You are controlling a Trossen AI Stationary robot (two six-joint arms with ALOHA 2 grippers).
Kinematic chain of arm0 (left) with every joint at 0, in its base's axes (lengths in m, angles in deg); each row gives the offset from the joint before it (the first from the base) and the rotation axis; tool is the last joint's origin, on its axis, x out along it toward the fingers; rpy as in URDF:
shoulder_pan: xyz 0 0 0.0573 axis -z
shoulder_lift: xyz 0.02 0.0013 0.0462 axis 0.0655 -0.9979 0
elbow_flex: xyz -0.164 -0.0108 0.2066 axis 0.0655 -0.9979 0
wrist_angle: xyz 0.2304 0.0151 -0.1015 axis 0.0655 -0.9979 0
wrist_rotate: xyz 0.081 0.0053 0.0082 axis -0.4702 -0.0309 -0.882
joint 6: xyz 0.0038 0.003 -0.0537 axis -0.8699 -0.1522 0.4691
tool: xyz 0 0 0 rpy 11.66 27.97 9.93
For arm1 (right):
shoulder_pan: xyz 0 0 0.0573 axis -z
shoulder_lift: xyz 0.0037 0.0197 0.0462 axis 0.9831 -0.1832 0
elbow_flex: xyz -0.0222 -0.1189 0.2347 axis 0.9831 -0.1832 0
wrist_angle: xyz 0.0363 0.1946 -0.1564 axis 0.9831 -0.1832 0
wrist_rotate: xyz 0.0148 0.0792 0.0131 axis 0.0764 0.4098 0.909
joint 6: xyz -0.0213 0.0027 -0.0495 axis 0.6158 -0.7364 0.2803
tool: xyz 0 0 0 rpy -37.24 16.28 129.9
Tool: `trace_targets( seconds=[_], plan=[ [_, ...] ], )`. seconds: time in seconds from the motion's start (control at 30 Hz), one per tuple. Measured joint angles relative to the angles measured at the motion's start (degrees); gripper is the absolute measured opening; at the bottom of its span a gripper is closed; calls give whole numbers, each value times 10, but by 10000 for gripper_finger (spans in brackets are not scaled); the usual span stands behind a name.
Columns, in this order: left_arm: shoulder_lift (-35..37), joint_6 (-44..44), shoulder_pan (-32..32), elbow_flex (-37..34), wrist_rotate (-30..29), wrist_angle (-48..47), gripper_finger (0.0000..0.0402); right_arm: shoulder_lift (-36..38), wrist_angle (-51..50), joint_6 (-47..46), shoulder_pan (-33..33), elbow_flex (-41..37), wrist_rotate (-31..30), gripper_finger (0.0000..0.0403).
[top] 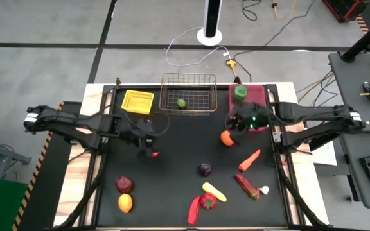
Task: Sort produce into baskets
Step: Put the small red chili pepper into the yellow bin
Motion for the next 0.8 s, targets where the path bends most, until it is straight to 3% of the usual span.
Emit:
trace_targets(
  seconds=[0.23, 0.5, 0.8],
  plan=[
    [-34, 16, 39, 0, 0, -36, 201, -3, 0, -16, -76, 0, -10, 118],
    [-85, 15, 83, 0, -11, -50, 201, -27, 1, -14, -90, 0, -12, 123],
    [-177, -8, 127, 0, -113, -68, 227, -67, 0, 1, -90, -1, -12, 179]
  ],
)
